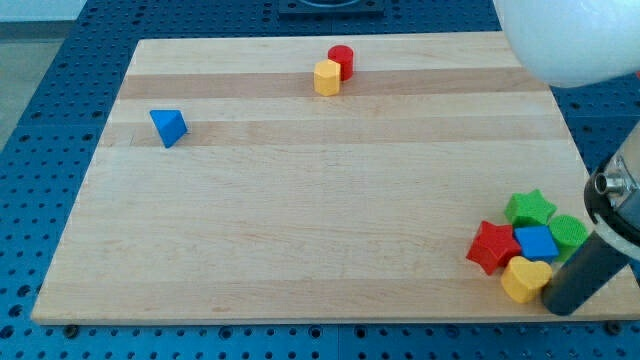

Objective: Slide green circle closer to blue cube

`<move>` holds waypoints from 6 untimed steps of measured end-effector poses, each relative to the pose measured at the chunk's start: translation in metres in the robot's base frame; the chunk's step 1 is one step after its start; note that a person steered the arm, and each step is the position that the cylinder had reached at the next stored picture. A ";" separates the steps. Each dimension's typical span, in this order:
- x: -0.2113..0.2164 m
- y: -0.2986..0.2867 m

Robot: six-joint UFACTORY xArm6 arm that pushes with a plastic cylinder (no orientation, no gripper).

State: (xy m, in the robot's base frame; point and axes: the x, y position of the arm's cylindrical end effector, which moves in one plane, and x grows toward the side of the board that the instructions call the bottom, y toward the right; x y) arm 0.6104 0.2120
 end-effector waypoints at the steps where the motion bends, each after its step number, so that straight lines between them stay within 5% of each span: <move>1: -0.082 -0.007; 2: -0.145 -0.022; 4: -0.113 -0.014; 6: -0.129 -0.007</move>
State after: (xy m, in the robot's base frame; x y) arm 0.4813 0.2052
